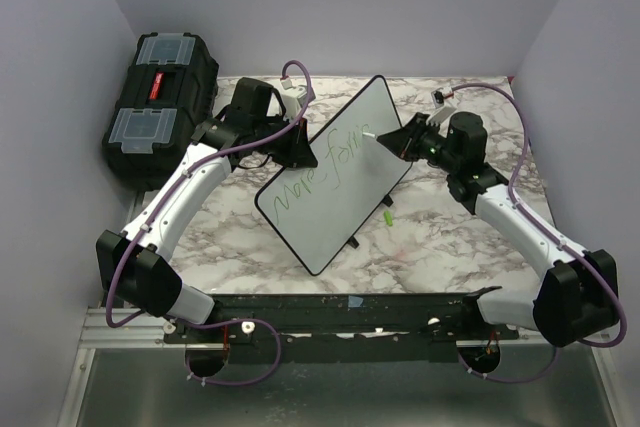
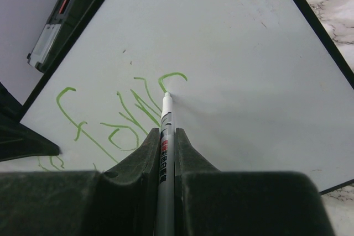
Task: Write a sentence on the whiteboard
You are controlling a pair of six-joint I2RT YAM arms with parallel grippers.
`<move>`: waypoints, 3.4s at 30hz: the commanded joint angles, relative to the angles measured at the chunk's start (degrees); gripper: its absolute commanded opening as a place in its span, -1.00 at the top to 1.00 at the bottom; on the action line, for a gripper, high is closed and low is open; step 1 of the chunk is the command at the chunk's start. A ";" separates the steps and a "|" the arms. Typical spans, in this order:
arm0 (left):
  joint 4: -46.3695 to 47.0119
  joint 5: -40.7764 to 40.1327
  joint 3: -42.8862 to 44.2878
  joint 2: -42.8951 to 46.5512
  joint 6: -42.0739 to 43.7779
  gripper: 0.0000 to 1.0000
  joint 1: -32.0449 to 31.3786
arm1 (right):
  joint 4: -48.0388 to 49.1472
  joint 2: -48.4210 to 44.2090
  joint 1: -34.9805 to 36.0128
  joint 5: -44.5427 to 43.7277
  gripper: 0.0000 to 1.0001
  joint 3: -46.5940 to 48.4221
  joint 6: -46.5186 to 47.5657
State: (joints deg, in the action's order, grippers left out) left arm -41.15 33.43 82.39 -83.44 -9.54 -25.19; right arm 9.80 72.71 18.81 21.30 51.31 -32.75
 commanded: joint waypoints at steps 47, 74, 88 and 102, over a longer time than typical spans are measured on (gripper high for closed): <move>-1.21 -2.14 -2.11 -1.45 6.46 1.00 -1.68 | -12.24 -1.78 0.53 -9.92 0.99 3.98 6.36; -1.22 -2.31 -2.15 -0.89 6.46 1.00 -2.12 | -7.10 -0.08 0.53 -9.49 0.99 10.29 6.22; -1.31 -2.50 -2.23 -0.87 6.61 1.00 -2.23 | -6.52 2.35 0.53 -8.47 0.99 8.55 5.95; -1.22 -2.67 -2.22 -0.84 6.63 1.00 -2.22 | -7.09 0.97 0.53 -8.45 0.99 2.92 5.94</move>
State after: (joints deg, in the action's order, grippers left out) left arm -41.21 33.17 82.37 -83.18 -9.67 -25.63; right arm 2.59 74.46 18.81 11.68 56.38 -26.59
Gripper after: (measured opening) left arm 0.075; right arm 0.133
